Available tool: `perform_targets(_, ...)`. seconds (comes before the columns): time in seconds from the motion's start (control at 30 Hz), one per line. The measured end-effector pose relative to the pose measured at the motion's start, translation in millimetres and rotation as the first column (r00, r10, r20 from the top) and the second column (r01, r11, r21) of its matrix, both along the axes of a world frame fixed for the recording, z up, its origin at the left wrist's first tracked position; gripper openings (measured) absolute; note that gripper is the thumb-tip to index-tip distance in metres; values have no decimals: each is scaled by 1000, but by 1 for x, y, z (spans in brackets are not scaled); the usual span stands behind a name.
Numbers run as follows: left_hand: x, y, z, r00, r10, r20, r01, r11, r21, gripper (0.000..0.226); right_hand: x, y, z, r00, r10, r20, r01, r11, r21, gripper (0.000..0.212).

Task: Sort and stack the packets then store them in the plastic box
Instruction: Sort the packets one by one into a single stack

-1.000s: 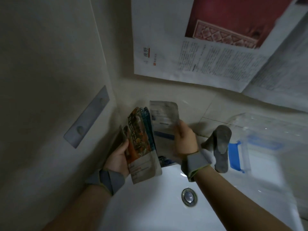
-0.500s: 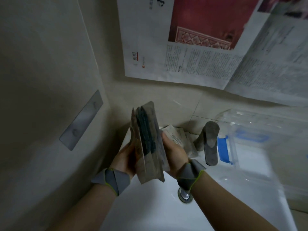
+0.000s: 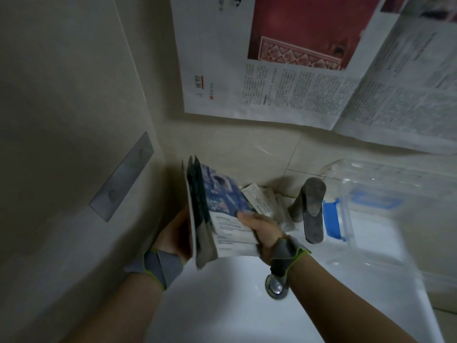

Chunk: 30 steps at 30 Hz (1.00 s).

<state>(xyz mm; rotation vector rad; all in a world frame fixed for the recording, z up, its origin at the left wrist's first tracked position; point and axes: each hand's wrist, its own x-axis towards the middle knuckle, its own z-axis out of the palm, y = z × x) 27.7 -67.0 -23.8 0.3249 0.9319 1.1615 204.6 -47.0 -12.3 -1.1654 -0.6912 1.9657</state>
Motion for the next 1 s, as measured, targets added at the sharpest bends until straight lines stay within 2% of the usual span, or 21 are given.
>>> perform_targets(0.03, 0, -2, 5, 998, 47, 38, -46, 999, -16, 45, 4, 1, 0, 1000, -21, 19, 20, 999, 41, 9)
perform_targets(0.07, -3, -3, 4, 995, 82, 63, -80, 996, -32, 41, 9, 4, -2, 998, -59, 24, 57, 994, 90, 13)
perform_targets(0.1, -1, -5, 8, 992, 125, 11, -124, 990, -66, 30, 10, 4, 2, 994, -101, 35, 96, 987, 131, 16)
perform_targets(0.17, -5, -10, 13, 994, 104, 44, -102, 994, -45, 26, 13, 5, 5, 986, -164, 39, 154, 970, 189, 18)
perform_targets(0.2, -5, -12, 14, 990, 86, 111, -85, 996, -15, 31, 15, 6, 7, 983, -178, 43, 165, 965, 205, 19)
perform_targets(0.27, -10, -16, 14, 989, 50, 138, -58, 997, 49, 66, 19, 7, 16, 979, -186, 78, 165, 961, 221, 17)
perform_targets(0.3, -13, -16, 12, 988, 47, 146, -54, 997, 46, 71, 21, 7, 19, 979, -184, 93, 159, 962, 222, 16)
perform_targets(0.5, -21, -10, -4, 988, 130, 84, -131, 991, -1, 76, 18, 4, 31, 982, -142, 122, 110, 966, 233, 19)
perform_targets(0.6, -20, -8, -3, 985, 168, 47, -166, 985, -44, 68, 13, -4, 39, 986, -76, 149, 30, 957, 288, 18)
perform_targets(0.73, -16, -3, -6, 983, 177, 55, -175, 984, -45, 27, 3, -14, 52, 950, 33, 310, -156, 910, 384, 19)
perform_targets(0.87, -9, -1, -2, 985, 174, -2, -174, 982, -68, 23, -9, -13, 55, 925, 92, 369, -224, 916, 333, 27)
perform_targets(0.97, -3, -3, -2, 985, 160, -69, -164, 985, -57, 30, -17, -11, 55, 914, 82, 398, -211, 933, 291, 25)
perform_targets(1.0, -3, -4, -2, 982, 160, -96, -166, 985, -50, 33, -18, -9, 51, 888, 70, 454, -218, 934, 282, 23)
